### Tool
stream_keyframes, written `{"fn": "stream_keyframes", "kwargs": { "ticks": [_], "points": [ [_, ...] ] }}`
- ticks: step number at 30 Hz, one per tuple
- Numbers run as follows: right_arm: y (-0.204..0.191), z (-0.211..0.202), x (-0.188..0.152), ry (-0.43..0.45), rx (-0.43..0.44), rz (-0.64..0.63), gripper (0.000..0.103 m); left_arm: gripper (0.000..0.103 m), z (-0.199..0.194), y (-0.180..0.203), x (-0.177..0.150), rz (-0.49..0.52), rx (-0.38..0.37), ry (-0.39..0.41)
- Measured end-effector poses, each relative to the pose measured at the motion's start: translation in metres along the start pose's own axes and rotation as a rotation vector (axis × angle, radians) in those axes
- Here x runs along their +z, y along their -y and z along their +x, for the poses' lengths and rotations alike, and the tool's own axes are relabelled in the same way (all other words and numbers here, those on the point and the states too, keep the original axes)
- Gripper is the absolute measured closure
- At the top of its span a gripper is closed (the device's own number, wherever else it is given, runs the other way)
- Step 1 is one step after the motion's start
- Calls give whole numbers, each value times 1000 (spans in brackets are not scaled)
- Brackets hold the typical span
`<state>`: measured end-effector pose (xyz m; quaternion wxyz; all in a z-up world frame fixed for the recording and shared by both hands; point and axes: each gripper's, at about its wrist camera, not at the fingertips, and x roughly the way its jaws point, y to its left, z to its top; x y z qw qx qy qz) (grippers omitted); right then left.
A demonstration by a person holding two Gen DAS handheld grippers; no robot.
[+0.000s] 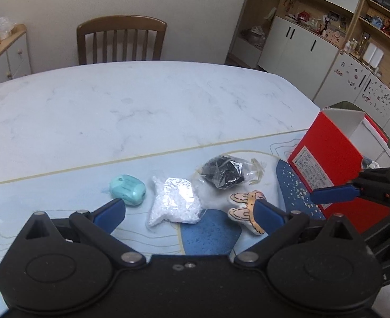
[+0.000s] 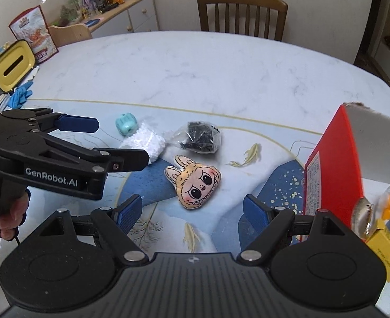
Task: Organize objects
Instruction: 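Grasp the white bag with the left gripper while the right grasps the plush doll charm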
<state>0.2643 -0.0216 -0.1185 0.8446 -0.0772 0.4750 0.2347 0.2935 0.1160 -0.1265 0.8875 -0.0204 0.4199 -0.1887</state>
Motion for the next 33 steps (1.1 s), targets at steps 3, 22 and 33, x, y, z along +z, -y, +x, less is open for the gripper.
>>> {"fn": "stream_keyframes", "kwargs": {
  "ticks": [3, 22, 33],
  "points": [
    [1, 9, 1, -8, -3, 0, 20, 2, 8, 2, -1, 13, -6, -8],
    [8, 45, 11, -16, -7, 21, 38, 27, 44, 0, 4, 29, 0, -51],
    [7, 43, 12, 1, 0, 22, 57, 48, 45, -2, 3, 23, 21, -54]
  ]
}}
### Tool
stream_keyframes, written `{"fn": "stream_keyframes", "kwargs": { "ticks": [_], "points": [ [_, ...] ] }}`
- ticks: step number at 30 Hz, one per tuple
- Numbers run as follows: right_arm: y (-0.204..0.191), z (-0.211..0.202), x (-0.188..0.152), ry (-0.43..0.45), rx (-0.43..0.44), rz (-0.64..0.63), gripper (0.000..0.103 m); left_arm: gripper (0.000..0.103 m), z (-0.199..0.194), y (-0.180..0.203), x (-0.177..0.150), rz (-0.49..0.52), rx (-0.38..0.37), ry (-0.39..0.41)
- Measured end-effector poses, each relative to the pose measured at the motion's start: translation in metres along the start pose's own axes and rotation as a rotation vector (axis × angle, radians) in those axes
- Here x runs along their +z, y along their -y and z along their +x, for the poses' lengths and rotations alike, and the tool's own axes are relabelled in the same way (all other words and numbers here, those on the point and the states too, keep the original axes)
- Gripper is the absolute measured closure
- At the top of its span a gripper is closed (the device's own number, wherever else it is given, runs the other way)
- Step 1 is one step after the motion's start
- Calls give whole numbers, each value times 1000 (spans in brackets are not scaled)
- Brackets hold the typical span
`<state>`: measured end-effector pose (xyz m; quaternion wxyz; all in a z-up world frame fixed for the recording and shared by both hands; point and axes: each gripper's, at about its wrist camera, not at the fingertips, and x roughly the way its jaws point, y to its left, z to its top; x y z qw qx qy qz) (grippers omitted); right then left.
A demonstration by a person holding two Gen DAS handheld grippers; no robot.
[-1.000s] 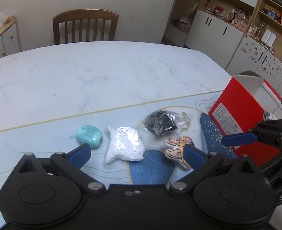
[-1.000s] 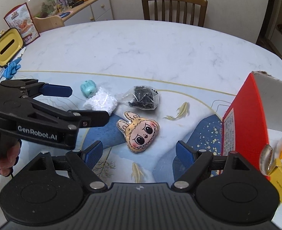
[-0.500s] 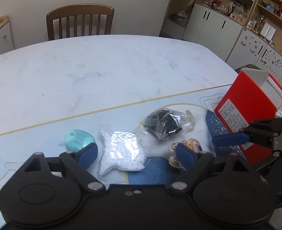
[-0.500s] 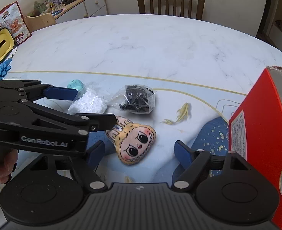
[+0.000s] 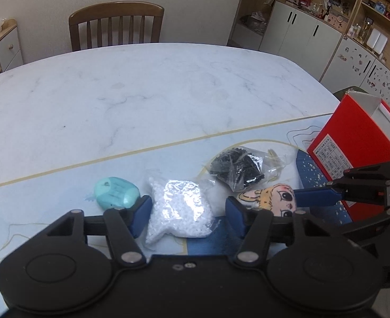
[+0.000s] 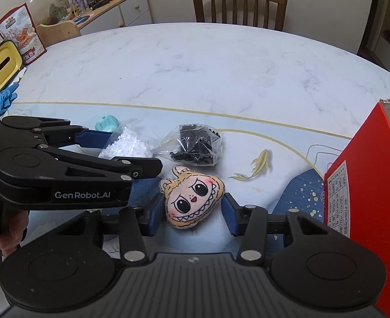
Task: Organize objects
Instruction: 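Grasp the white bag with the left gripper while the right grasps the plush doll charm, then carry the white bag and plush doll charm with both grippers into the shoebox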
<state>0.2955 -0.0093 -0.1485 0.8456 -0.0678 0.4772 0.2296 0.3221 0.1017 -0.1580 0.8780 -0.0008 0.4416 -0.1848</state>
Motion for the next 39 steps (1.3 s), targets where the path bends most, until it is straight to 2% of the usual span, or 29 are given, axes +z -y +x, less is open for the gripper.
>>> {"fn": "stream_keyframes", "kwargs": {
  "ticks": [3, 13, 15, 27, 39],
  "points": [
    [0, -3, -2, 3, -5, 10, 58, 56, -1, 0, 0, -6, -3, -3],
    [3, -33, -9, 38, 1, 52, 59, 63, -14, 5, -3, -21, -20, -1],
    [3, -43, -10, 52, 6, 54, 59, 67, -21, 8, -3, -21, -27, 2],
    [7, -102, -17, 115, 62, 68, 59, 67, -65, 24, -12, -53, -50, 10],
    [36, -162, -35, 175, 84, 62, 59, 67, -109, 77, -7, -73, -83, 28]
  ]
}}
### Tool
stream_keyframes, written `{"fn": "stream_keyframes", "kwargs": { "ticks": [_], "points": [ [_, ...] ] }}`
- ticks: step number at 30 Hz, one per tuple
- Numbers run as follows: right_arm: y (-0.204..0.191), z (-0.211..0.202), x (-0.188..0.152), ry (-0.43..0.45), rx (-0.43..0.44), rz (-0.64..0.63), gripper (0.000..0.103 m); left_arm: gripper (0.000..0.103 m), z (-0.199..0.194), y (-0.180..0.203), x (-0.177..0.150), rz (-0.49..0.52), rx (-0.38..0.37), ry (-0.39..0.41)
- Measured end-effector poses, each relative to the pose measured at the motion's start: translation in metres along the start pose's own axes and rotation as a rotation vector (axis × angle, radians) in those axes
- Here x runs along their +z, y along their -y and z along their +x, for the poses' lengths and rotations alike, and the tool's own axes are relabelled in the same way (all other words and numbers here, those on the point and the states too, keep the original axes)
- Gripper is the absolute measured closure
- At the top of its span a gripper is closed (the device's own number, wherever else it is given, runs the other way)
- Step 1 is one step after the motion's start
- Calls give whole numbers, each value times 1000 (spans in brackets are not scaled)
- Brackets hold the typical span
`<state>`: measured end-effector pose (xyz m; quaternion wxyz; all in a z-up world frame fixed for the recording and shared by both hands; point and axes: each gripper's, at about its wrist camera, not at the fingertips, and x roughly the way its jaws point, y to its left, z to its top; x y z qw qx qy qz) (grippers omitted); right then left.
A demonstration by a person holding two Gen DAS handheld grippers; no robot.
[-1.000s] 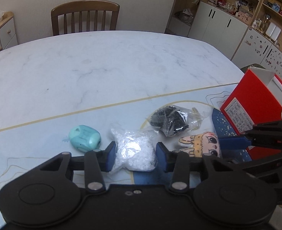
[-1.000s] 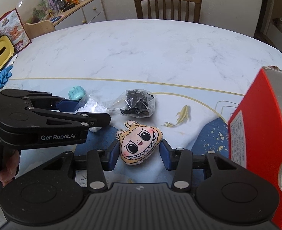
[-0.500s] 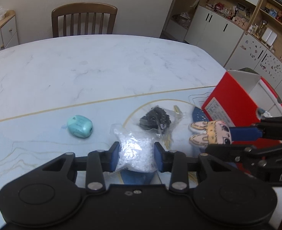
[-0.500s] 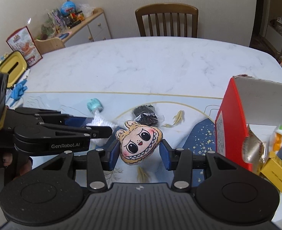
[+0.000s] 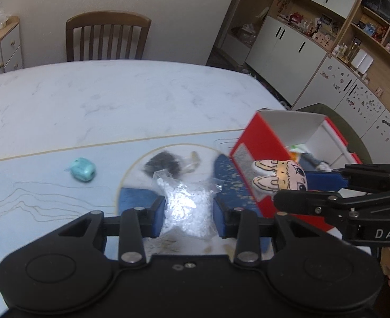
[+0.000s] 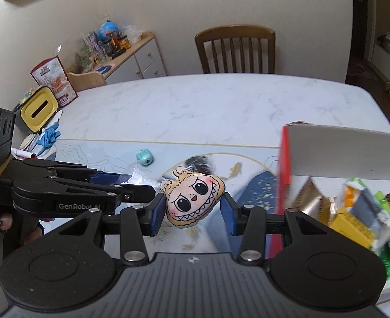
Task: Organize objects
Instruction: 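Carry the white bag and plush doll charm with both grippers into the shoebox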
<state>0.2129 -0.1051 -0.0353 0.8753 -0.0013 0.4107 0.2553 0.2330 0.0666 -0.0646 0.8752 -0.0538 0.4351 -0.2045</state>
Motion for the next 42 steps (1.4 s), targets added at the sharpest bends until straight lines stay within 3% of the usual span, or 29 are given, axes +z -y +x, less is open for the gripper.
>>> {"fn": "stream_keyframes", "kwargs": {
  "ticks": [12, 25, 34, 42],
  "points": [
    [78, -51, -10, 46, -40, 53, 59, 67, 0, 70, 7, 39, -2, 28],
    [163, -85, -24, 72, -97, 104, 59, 67, 26, 155, 23, 103, -27, 37],
    [212, -85, -28, 55, -152, 110, 59, 67, 56, 196, 31, 139, -26, 10],
    [242, -61, -24, 6, -186, 87, 59, 67, 93, 219, 34, 169, 0, -42]
  ]
}}
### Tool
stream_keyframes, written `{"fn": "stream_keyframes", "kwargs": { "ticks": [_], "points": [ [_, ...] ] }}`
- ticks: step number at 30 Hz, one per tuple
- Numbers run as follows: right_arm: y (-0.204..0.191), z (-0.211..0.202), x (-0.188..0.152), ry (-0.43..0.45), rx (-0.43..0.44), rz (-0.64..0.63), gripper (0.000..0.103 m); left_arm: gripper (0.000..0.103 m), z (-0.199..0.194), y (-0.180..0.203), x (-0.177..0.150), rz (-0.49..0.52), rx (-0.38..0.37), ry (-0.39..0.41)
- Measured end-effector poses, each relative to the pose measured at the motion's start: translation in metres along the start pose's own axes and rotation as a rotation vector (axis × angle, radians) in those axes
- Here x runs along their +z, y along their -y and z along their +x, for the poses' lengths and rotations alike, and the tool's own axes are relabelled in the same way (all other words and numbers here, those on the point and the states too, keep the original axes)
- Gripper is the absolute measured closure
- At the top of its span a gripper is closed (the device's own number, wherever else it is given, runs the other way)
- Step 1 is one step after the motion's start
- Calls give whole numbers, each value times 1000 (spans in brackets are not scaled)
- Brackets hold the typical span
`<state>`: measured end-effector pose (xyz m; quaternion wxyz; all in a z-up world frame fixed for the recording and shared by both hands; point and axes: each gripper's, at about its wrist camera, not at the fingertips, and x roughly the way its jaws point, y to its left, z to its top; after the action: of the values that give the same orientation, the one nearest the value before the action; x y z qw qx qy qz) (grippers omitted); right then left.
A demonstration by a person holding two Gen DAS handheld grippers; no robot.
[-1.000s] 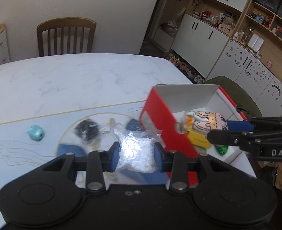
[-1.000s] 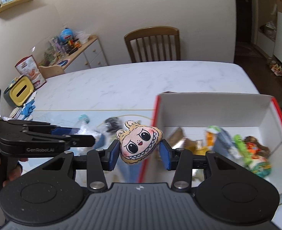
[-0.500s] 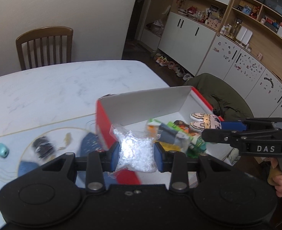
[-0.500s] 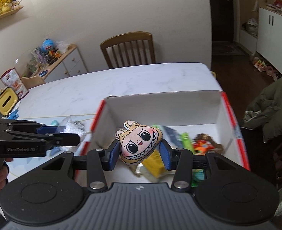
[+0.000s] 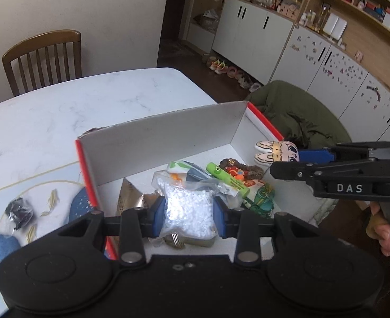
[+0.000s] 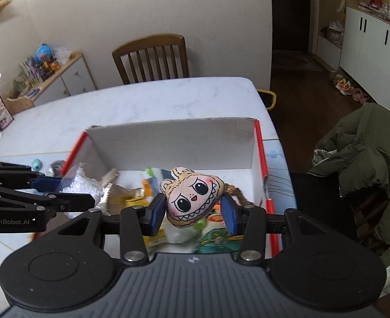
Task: Organize objects
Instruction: 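Carry the white bag and plush doll charm with both grippers into the shoebox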
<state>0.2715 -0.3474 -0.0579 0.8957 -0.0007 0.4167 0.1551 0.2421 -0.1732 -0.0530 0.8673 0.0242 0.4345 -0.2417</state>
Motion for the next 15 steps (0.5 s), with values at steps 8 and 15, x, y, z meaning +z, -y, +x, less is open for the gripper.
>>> {"fn": "stream_keyframes", "kwargs": {
  "ticks": [8, 15],
  "points": [
    [2, 43, 8, -50, -23, -40, 59, 67, 39, -1, 13, 2, 69, -57],
    [2, 74, 20, -93, -35, -61, 59, 67, 63, -9, 21, -27, 119, -91]
  ]
}}
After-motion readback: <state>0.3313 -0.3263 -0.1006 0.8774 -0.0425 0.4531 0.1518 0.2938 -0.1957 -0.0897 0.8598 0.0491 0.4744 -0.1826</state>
